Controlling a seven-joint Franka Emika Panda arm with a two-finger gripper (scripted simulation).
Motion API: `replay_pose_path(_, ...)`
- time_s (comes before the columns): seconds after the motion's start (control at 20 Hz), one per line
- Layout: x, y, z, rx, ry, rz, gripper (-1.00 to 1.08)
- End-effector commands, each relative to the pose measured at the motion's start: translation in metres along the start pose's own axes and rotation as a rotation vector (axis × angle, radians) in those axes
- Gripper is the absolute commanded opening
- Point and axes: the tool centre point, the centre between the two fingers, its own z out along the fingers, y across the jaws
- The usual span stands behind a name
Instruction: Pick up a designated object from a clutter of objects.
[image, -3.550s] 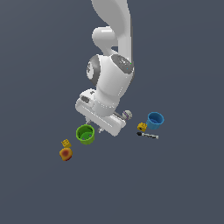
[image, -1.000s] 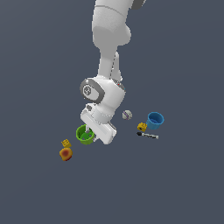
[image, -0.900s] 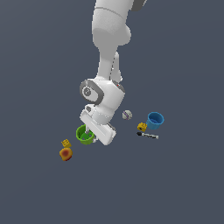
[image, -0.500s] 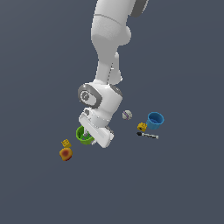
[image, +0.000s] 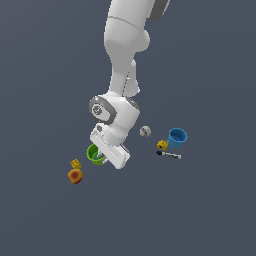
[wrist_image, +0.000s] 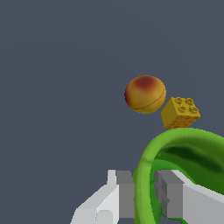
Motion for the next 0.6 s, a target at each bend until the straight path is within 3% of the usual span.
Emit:
replay_pose_path(0.0, 0.0, 0.0, 0.0, 0.0, 0.0, 0.0, -1.0)
replay_pose_path(0.55, 0.005, -0.01, -0.022, 0.0, -0.001, -0.001, -1.0)
